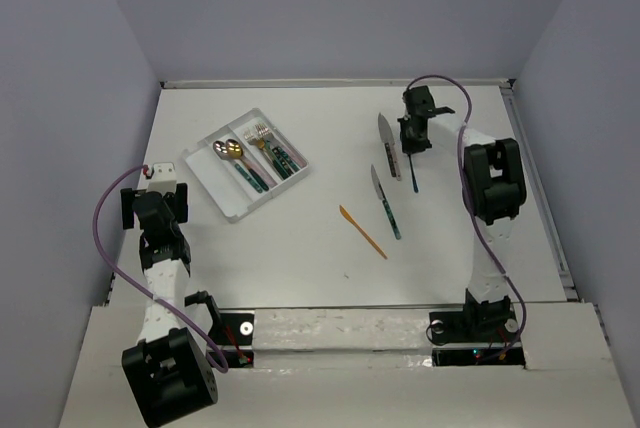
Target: Sort the eating utensils into containers
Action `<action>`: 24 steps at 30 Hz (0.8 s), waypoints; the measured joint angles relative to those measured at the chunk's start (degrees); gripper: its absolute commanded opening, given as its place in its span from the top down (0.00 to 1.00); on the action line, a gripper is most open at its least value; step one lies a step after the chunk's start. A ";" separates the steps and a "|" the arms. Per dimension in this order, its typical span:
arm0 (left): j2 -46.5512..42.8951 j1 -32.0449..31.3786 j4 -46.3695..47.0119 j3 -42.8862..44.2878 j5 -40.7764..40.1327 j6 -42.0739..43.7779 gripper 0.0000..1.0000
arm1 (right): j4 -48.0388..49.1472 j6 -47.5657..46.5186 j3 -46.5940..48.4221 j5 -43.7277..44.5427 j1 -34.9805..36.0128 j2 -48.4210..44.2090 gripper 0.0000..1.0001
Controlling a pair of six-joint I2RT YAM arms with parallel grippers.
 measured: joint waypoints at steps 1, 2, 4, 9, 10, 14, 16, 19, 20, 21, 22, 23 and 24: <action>0.00 0.00 0.00 0.00 0.00 0.02 0.01 | 0.48 0.00 -1.40 0.68 0.02 -0.83 1.00; 0.00 0.00 0.02 0.00 0.00 0.02 0.01 | 0.63 0.02 -3.32 1.53 0.07 -2.38 1.00; 0.00 0.00 0.02 0.00 0.00 0.00 0.01 | 0.68 0.09 -6.25 2.91 0.33 -5.16 1.00; 0.02 0.00 0.39 0.00 -0.07 0.02 0.01 | 4.46 0.48 -7.78 8.00 6.10 -15.41 1.00; 0.02 0.00 0.48 0.00 -0.07 0.02 0.01 | 5.99 0.31 -6.86 8.68 8.37 -16.68 1.00; 0.00 0.00 0.48 0.00 -0.24 0.07 0.01 | 15.72 -0.22 2.40 5.95 22.62 -16.44 1.00; -0.02 0.00 0.39 0.00 -0.35 0.22 0.01 | 20.46 -0.42 8.70 2.54 28.92 -12.55 1.00; -0.17 0.00 -2.73 1.86 -0.37 0.85 0.01 | 25.31 -1.25 19.52 -3.26 36.26 -3.08 1.00; -0.26 0.00 -4.00 2.91 -0.02 0.96 0.01 | 26.86 -1.73 24.65 -5.86 38.25 1.73 1.00; -0.35 0.00 -5.92 4.72 0.57 1.11 0.01 | 27.65 -2.05 28.02 -8.17 39.56 5.73 1.00; -0.44 0.00 -7.78 7.08 1.20 1.20 0.01 | 27.98 -2.36 30.38 -9.97 40.35 8.92 1.00; -0.66 0.00 -9.92 10.03 2.51 1.18 0.01 | 27.82 -2.62 32.44 -11.17 40.81 11.50 1.00; -0.90 0.00 -10.91 11.56 3.39 1.07 0.01 | 27.82 -2.86 34.10 -12.02 41.05 13.99 1.00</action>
